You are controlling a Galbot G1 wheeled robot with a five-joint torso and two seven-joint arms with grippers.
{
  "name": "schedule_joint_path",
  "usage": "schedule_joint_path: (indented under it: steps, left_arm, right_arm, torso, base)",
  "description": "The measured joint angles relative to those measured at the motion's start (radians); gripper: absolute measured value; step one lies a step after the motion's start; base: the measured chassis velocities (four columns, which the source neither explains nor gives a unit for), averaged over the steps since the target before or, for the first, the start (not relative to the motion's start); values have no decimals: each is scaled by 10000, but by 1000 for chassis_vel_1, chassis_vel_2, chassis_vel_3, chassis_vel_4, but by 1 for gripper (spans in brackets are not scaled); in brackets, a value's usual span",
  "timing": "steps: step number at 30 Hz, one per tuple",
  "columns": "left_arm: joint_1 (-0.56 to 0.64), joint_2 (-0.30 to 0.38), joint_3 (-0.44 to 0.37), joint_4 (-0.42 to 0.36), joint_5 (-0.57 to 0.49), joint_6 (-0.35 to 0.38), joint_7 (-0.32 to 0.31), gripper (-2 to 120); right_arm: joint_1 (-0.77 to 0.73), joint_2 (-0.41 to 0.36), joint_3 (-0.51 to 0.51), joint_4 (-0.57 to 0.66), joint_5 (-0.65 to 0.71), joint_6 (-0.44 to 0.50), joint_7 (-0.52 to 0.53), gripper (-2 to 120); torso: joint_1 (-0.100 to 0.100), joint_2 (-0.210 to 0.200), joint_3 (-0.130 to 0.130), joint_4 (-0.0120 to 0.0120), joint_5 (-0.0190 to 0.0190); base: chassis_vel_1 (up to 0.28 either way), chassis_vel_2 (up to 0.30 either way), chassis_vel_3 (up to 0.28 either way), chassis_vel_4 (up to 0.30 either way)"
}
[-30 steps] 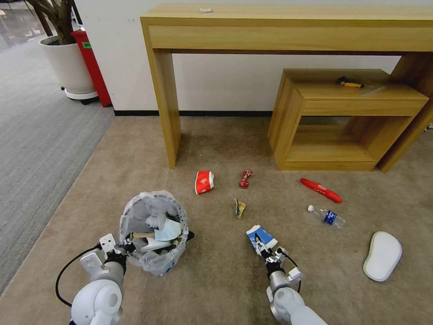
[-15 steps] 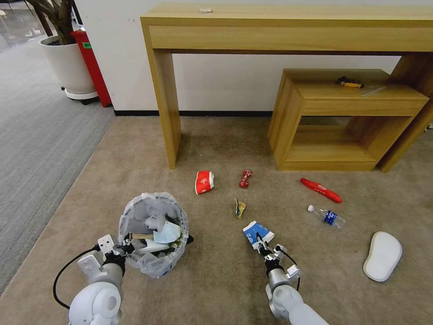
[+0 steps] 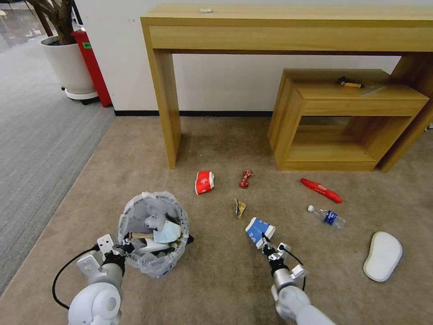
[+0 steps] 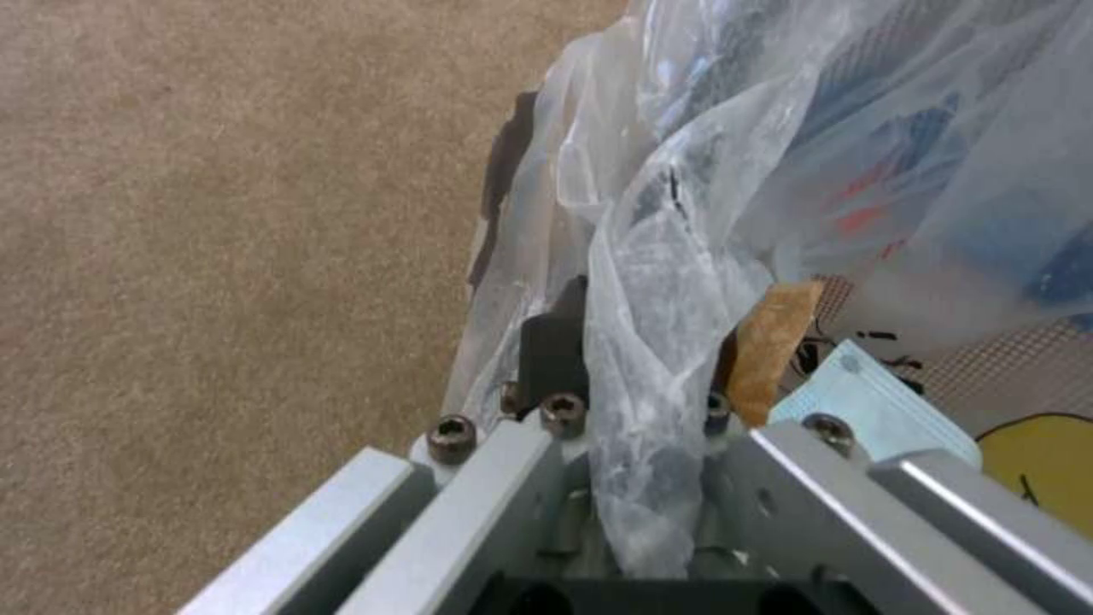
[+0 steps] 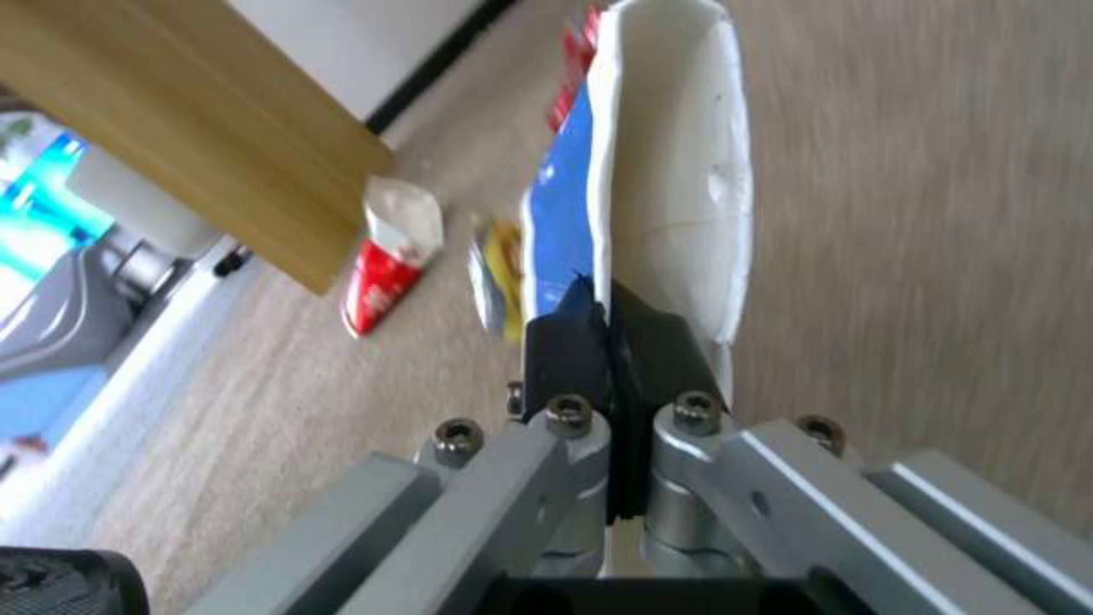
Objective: Pick up the trash bin and place the garbage on the floor into it.
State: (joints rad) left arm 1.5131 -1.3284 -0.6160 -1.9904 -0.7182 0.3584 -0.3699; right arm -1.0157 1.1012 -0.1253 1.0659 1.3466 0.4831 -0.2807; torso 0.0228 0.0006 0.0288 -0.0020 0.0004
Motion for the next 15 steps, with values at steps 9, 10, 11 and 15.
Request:
schedule_joint_path:
  steps: [9,10,11,15]
  left_arm:
    - [-65,-145,117,207,286,55,7,0]
    - [-65,-145,117,207,286,55,7,0]
    - [-59,-141,122,206,298,63,7,0]
    - [-23,-48,157,207,326,79,9,0]
  right_arm:
    - [157,-1705,-841,2353,-798,493,18,0]
    - [157,-1705,-841,2353,-798,493,18,0]
    - [219,-1836,-947,2595,-851,513,45,0]
    - [558,-2201,-1332,3277,-1016,525,164,0]
  torso:
    - [0,1,0,1,3]
    - [0,1,0,1,3]
    - [0,0,0,1,0]
    - [1,0,0,1,2]
  base:
    - [0,0,0,0]
    - [0,0,0,0]
    - [0,0,0,0]
    - [0,0,0,0]
